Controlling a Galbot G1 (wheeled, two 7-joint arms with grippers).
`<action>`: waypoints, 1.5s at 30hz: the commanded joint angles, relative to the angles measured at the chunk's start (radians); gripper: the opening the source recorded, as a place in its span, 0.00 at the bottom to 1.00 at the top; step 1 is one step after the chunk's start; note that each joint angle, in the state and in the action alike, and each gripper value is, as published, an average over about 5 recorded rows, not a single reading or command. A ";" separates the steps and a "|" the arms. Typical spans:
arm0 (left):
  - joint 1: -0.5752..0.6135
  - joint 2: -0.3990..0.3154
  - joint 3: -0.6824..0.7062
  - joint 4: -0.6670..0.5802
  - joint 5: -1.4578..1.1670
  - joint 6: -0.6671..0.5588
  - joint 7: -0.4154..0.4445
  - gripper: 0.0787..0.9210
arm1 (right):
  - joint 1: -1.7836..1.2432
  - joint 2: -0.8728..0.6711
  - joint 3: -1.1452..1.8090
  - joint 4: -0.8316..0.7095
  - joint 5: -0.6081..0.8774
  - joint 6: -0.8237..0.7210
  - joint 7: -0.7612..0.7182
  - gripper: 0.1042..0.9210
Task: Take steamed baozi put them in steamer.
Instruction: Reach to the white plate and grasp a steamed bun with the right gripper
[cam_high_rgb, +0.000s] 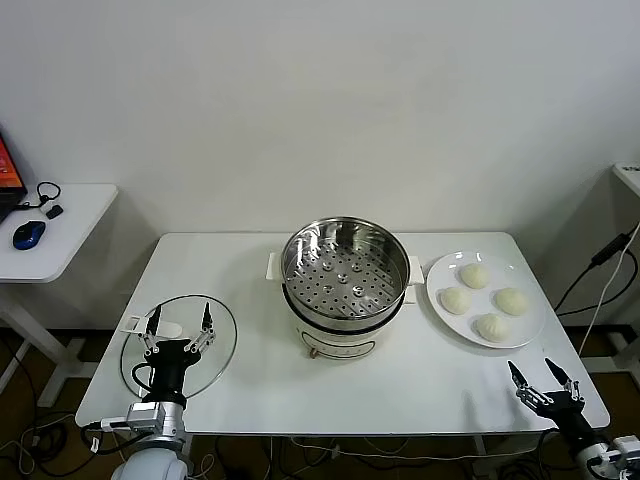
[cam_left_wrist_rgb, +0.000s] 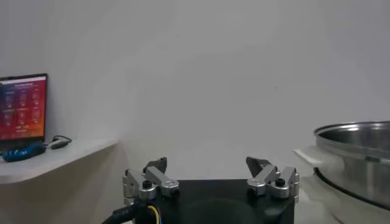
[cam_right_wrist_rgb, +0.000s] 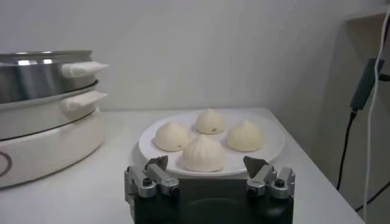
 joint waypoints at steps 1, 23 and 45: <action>-0.002 0.002 0.002 0.000 0.000 0.001 0.000 0.88 | 0.045 -0.009 0.042 0.020 -0.027 -0.020 -0.001 0.88; -0.037 0.005 0.017 0.008 -0.002 0.007 0.002 0.88 | 0.508 -0.320 -0.071 -0.030 -0.211 -0.395 -0.049 0.88; -0.066 0.009 0.026 0.018 -0.024 0.003 0.008 0.88 | 1.346 -0.464 -0.911 -0.374 -0.602 -0.340 -0.600 0.88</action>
